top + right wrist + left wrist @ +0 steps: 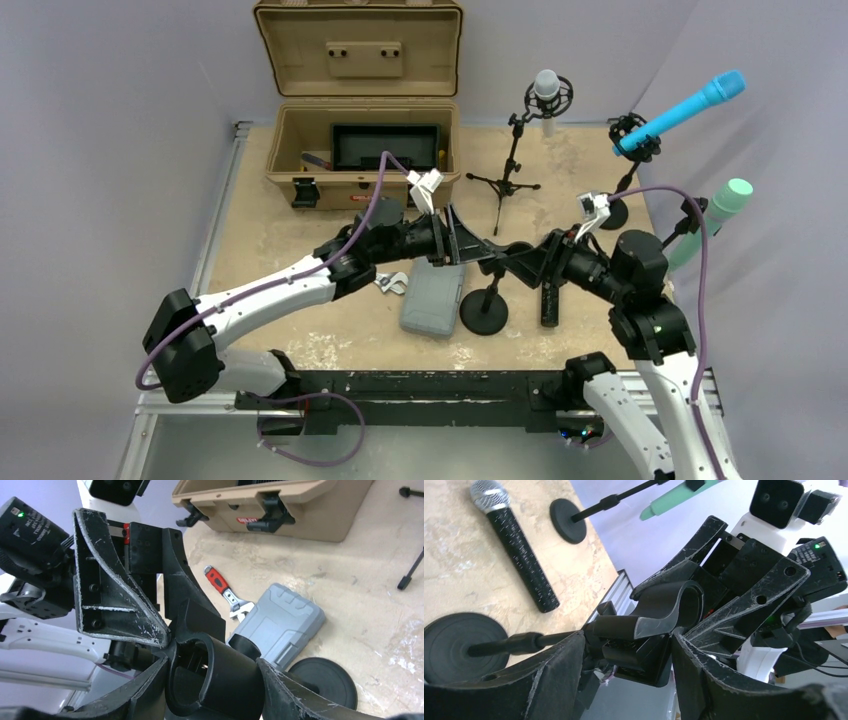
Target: Remove the microphone from the stand
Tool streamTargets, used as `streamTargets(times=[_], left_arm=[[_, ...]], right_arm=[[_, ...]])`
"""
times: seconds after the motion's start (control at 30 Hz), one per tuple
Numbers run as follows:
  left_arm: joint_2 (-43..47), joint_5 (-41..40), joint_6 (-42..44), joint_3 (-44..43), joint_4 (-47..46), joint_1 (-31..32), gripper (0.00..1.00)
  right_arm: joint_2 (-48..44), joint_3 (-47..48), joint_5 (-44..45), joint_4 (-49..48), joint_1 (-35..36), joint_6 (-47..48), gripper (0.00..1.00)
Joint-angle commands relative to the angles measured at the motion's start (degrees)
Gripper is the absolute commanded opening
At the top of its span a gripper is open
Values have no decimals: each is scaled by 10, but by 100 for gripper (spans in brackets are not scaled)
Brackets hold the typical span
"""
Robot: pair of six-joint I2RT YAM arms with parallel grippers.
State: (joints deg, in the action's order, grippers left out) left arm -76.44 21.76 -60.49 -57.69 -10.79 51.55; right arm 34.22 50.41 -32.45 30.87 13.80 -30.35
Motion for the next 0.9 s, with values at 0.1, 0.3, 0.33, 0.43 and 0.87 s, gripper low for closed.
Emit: streamTargets(times=[0.1,0.3,0.33,0.43,0.87], left_arm=[[3,-32,18,84,16,24,61],[-16,-44,36,92,34,24,61],[-16,-45,37,93,35,24,61],[-2,-56,47,90,47,24,64],[232,-180,244,3,306,23,95]], right_arm=[[-8,-82,29,63,-1,-8,51],[0,-126,48,39,-1,-29,58],[4,-126,50,36,-1,-29,61],[13,-113,54,33,-1,-24,68],[119,167,211,83,-1,80,86]])
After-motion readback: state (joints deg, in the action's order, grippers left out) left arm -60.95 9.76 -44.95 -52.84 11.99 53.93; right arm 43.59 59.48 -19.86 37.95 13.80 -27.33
